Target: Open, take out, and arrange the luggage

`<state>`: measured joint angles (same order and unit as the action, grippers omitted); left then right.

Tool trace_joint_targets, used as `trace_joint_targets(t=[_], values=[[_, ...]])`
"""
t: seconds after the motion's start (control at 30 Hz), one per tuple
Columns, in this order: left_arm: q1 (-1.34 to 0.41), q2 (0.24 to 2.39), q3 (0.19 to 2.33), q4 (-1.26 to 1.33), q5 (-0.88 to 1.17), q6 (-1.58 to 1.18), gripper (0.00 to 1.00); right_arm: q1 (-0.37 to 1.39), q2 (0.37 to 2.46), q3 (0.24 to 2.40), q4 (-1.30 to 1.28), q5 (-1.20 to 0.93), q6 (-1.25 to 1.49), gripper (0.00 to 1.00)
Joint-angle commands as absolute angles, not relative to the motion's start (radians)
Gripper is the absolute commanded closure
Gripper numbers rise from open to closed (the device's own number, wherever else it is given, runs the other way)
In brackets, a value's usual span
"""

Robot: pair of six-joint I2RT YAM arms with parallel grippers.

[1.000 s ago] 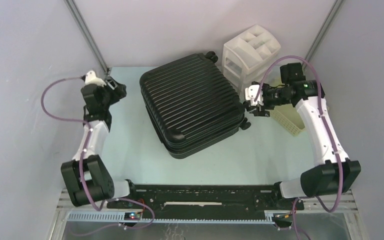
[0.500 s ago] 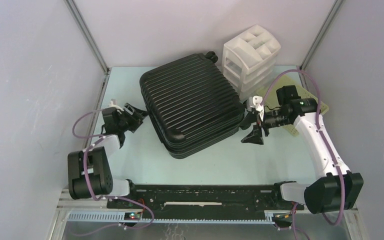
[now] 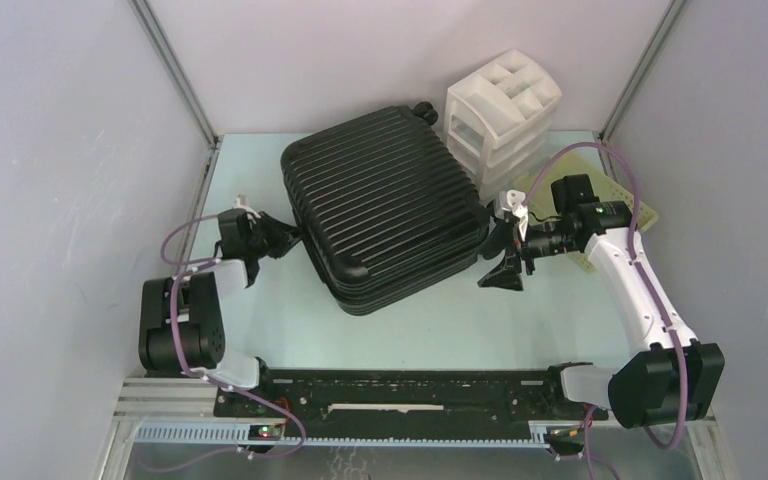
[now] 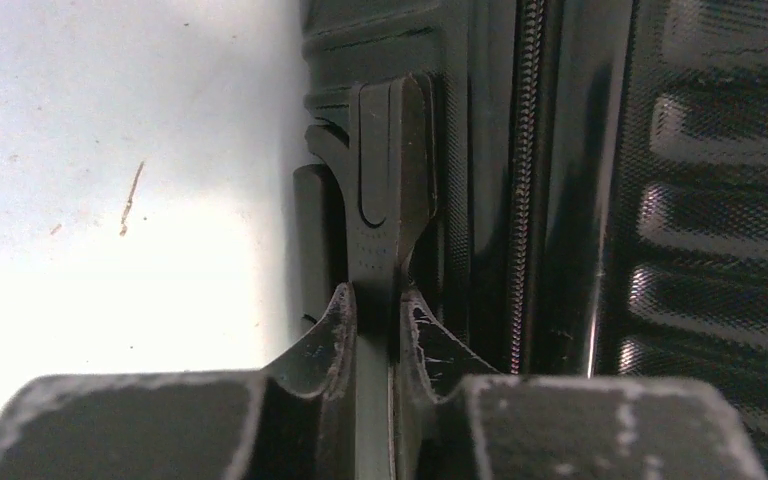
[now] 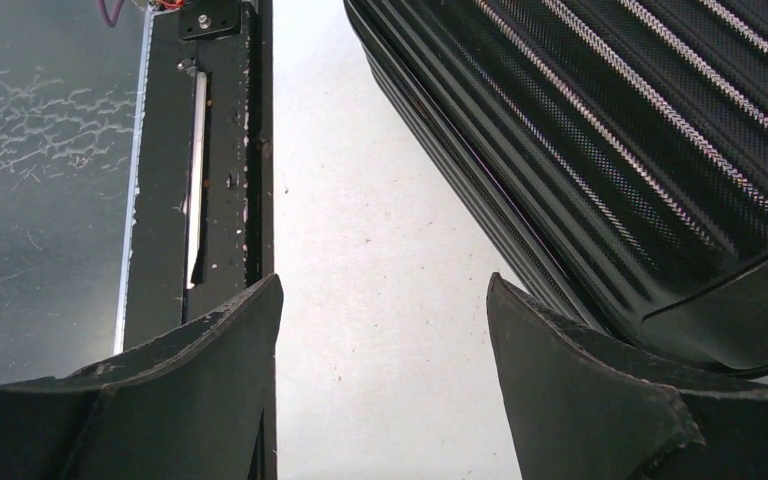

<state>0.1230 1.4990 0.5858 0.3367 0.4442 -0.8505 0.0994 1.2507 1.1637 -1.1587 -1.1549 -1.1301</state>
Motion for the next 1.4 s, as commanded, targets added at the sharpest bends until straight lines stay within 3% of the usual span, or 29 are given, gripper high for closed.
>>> trace_joint_targets(t=[0.0,0.2,0.43,0.67,0.73,0.87,1.07,1.37], values=[[0.089,1.512,0.581,0.325,0.402,-0.848,0.9,0.093,1.224,1.161,-1.145,-1.192,-1.118,0.17],[0.053,1.322,0.412,0.333,0.356,-0.873,0.99,0.086,1.206,1.161,-1.101,-1.144,-1.04,0.18],[0.009,0.944,0.195,0.251,0.262,-0.947,1.0,0.131,1.228,1.14,-0.966,-0.951,-0.861,0.29],[-0.08,0.6,0.134,0.05,0.246,-0.997,1.0,0.239,1.299,1.144,-0.701,-0.695,-0.563,0.68],[-0.104,0.561,0.131,0.01,0.249,-1.001,1.0,0.244,1.309,1.15,-0.626,-0.666,-0.505,0.73],[-0.176,0.506,0.118,-0.039,0.242,-1.018,1.0,0.266,1.335,1.185,-0.494,-0.588,-0.428,0.77],[-0.33,0.474,0.126,-0.049,0.17,-1.072,1.0,0.27,1.423,1.324,-0.489,-0.516,-0.402,0.77],[-0.582,0.521,0.167,-0.044,0.036,-1.103,0.96,0.149,1.41,1.419,-0.71,-0.712,-0.51,0.69]])
